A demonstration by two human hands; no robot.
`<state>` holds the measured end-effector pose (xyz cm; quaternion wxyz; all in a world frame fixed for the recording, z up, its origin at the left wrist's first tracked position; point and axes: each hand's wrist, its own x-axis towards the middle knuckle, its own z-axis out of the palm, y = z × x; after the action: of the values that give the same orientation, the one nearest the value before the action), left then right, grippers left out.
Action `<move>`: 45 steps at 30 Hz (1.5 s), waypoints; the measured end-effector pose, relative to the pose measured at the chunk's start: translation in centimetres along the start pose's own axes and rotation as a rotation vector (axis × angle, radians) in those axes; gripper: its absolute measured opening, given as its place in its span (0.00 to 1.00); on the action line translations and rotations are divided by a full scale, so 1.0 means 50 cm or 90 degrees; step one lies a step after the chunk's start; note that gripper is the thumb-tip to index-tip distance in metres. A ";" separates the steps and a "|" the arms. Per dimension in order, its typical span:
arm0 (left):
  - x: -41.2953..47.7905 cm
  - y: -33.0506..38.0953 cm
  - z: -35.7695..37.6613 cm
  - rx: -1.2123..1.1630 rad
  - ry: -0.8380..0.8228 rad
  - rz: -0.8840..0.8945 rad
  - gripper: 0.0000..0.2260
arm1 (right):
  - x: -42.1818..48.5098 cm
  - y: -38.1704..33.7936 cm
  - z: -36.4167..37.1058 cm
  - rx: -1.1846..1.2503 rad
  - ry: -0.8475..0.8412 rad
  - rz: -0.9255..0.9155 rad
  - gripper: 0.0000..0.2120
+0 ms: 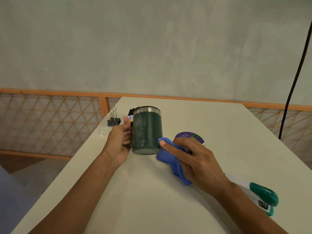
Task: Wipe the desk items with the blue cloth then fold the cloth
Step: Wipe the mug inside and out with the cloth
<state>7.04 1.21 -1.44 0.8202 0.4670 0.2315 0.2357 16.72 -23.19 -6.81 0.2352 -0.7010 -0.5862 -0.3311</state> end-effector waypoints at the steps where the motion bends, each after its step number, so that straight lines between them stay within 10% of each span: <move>1: -0.002 -0.002 0.004 0.038 -0.002 0.016 0.20 | 0.002 -0.006 0.000 0.004 0.000 -0.009 0.26; 17: -0.011 -0.060 0.044 0.302 -0.082 0.123 0.21 | 0.040 0.012 -0.004 0.144 0.090 0.213 0.22; 29: 0.024 -0.038 0.005 0.245 0.029 0.131 0.26 | 0.021 -0.045 0.006 0.052 -0.100 -0.033 0.29; 40: -0.004 -0.064 0.040 0.274 -0.041 0.119 0.20 | 0.048 0.007 0.001 0.113 0.069 0.221 0.25; 45: 0.008 -0.049 0.024 0.238 -0.017 0.116 0.23 | 0.025 -0.019 0.002 0.065 -0.010 0.070 0.31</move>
<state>8.50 -0.43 -3.09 0.6973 0.6333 0.2174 0.2557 15.94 -22.07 -6.01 0.2840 -0.7217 -0.5649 -0.2817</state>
